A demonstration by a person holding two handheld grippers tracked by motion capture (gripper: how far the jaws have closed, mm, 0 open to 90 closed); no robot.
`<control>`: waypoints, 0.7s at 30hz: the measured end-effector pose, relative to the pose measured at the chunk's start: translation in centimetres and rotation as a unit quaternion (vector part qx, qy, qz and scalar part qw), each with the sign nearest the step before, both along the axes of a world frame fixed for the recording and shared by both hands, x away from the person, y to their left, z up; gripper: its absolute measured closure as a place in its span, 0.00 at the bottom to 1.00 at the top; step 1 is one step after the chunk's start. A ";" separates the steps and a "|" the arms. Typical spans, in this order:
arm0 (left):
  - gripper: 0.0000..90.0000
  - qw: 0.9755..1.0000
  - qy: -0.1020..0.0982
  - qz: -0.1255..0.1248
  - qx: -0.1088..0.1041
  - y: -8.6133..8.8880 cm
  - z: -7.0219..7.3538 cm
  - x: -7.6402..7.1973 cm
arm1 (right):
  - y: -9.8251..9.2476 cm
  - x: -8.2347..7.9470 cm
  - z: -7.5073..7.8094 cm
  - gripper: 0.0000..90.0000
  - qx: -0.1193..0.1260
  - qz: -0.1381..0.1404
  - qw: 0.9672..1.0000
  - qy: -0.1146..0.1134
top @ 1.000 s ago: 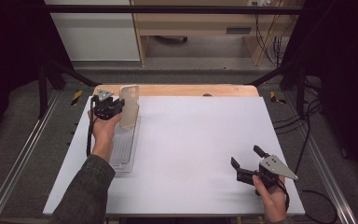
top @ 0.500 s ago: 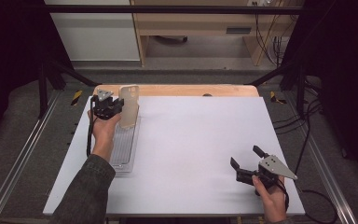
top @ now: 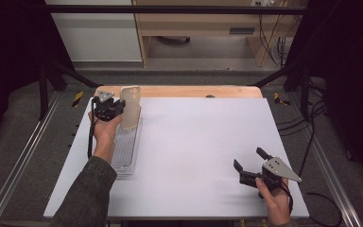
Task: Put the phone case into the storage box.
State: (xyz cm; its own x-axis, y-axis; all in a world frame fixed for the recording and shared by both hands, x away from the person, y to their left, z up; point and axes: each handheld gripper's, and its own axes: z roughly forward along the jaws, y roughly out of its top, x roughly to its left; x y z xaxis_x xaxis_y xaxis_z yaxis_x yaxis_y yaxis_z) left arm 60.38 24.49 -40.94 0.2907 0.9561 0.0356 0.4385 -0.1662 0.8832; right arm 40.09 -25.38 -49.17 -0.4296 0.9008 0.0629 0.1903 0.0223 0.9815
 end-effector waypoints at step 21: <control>0.88 1.000 0.000 0.002 0.006 -0.1 0.0 0.1 | 0.0 0.0 0.0 0.04 0.000 0.001 1.000 0.002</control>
State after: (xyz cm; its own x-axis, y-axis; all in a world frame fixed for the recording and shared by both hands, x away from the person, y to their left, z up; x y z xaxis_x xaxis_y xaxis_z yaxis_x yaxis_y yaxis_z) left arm 60.51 24.36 -40.95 0.2867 0.9569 0.0462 0.4394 -0.1742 0.8812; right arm 40.12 -25.40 -49.18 -0.4303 0.9004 0.0643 0.1936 0.0224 0.9808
